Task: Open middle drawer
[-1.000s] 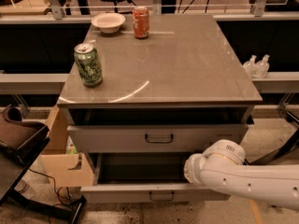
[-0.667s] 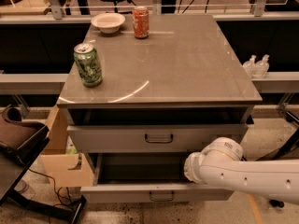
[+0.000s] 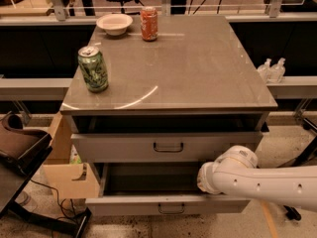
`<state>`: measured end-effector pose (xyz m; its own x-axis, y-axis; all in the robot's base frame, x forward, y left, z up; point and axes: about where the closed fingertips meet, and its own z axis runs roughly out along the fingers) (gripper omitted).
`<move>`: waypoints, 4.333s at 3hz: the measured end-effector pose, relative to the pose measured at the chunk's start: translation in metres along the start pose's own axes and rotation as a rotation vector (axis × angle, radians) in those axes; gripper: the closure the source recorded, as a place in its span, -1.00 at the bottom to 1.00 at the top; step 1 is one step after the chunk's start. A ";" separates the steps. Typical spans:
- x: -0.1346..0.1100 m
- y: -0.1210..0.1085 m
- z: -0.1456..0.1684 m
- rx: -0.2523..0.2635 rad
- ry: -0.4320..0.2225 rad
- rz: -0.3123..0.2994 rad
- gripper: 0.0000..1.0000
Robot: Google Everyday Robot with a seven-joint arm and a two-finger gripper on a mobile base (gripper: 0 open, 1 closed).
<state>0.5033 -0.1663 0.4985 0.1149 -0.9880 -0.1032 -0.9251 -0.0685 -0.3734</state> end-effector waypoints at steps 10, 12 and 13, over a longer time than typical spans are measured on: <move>0.001 0.142 0.032 -0.289 -0.091 0.115 1.00; -0.003 0.186 0.014 -0.388 -0.119 0.119 1.00; -0.006 0.197 0.009 -0.429 -0.118 0.106 1.00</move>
Offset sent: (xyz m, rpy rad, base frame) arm -0.0011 0.0011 -0.0421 0.0463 0.0687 -0.0259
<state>0.3234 -0.1725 0.4173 0.0295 -0.9717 -0.2343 -0.9974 -0.0441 0.0573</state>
